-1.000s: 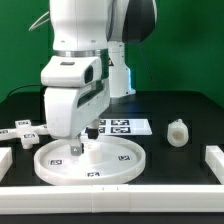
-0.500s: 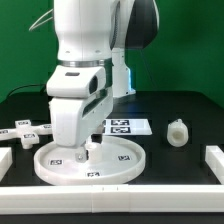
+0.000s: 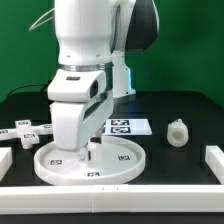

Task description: Assemble round table

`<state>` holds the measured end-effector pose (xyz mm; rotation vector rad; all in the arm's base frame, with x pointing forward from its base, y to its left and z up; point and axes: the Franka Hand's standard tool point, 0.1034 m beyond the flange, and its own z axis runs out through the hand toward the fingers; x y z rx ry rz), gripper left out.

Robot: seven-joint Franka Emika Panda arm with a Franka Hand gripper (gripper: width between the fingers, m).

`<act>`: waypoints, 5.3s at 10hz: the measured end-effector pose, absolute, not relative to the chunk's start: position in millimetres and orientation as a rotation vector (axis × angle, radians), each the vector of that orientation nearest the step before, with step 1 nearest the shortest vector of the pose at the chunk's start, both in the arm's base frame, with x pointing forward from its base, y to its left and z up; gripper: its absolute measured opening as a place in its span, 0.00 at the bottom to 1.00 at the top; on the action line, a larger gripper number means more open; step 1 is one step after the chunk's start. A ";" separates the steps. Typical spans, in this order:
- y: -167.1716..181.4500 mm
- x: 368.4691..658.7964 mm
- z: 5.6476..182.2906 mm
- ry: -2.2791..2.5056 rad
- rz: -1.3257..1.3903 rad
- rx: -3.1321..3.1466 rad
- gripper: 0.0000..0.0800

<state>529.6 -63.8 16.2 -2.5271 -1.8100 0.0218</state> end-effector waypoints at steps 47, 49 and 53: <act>79.9 505.8 53.7 -0.013 -0.086 -3.065 0.81; 94.0 507.3 55.6 0.165 -0.090 -3.051 0.81; 96.8 510.4 57.0 0.404 -0.089 -3.002 0.81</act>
Offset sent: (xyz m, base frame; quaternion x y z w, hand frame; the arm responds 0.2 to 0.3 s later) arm 0.0000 0.0000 0.0000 0.0000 0.0000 0.0000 1.0000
